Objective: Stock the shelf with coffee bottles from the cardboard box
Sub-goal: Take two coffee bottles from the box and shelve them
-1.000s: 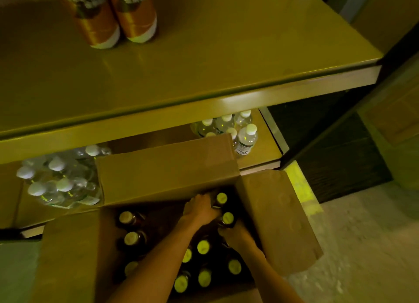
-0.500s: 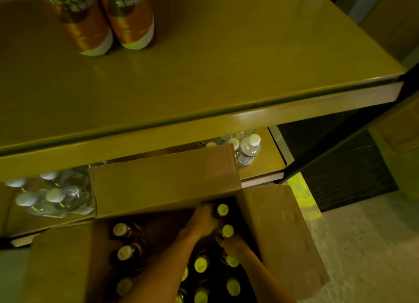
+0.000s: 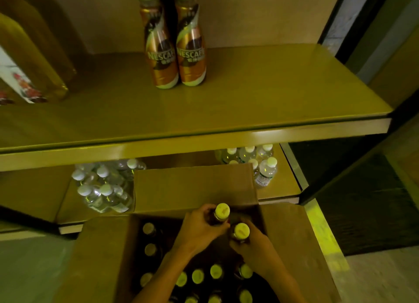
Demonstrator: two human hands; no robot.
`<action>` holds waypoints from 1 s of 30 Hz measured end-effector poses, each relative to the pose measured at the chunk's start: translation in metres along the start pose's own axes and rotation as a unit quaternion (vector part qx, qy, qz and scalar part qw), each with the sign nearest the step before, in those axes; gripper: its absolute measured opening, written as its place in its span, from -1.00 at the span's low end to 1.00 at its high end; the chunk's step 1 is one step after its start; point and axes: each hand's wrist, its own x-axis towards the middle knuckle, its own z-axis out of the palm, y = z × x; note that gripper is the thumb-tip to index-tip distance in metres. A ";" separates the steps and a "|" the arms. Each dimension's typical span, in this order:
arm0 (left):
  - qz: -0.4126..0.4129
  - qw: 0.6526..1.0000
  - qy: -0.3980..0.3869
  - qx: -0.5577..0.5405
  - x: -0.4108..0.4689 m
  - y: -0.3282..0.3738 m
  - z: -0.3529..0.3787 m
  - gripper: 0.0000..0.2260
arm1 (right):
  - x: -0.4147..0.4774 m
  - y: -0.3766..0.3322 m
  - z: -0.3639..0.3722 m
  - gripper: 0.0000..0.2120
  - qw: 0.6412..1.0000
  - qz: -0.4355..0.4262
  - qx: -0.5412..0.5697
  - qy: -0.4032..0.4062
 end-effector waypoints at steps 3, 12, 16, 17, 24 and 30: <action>0.041 0.997 0.054 -0.025 -0.030 0.036 -0.027 -0.63 | -0.025 -0.032 -0.020 -0.59 0.998 -0.056 0.028 0.013; 0.203 0.958 0.161 -0.121 -0.082 0.153 -0.110 -0.66 | -0.083 -0.150 -0.077 -0.66 0.955 -0.267 0.097 0.086; 0.232 0.939 0.194 -0.163 -0.079 0.195 -0.141 -0.72 | -0.086 -0.206 -0.098 -0.53 0.919 -0.349 0.119 0.142; 0.238 0.937 0.198 -0.163 -0.077 0.204 -0.148 -0.73 | -0.084 -0.218 -0.102 -0.53 0.913 -0.361 0.122 0.144; 0.246 0.930 0.223 -0.156 -0.041 0.238 -0.181 -0.75 | -0.054 -0.276 -0.122 -0.72 0.905 -0.380 0.123 0.147; 0.239 0.930 0.218 -0.175 -0.011 0.236 -0.184 -0.72 | -0.017 -0.291 -0.122 -0.70 0.921 -0.344 0.137 0.119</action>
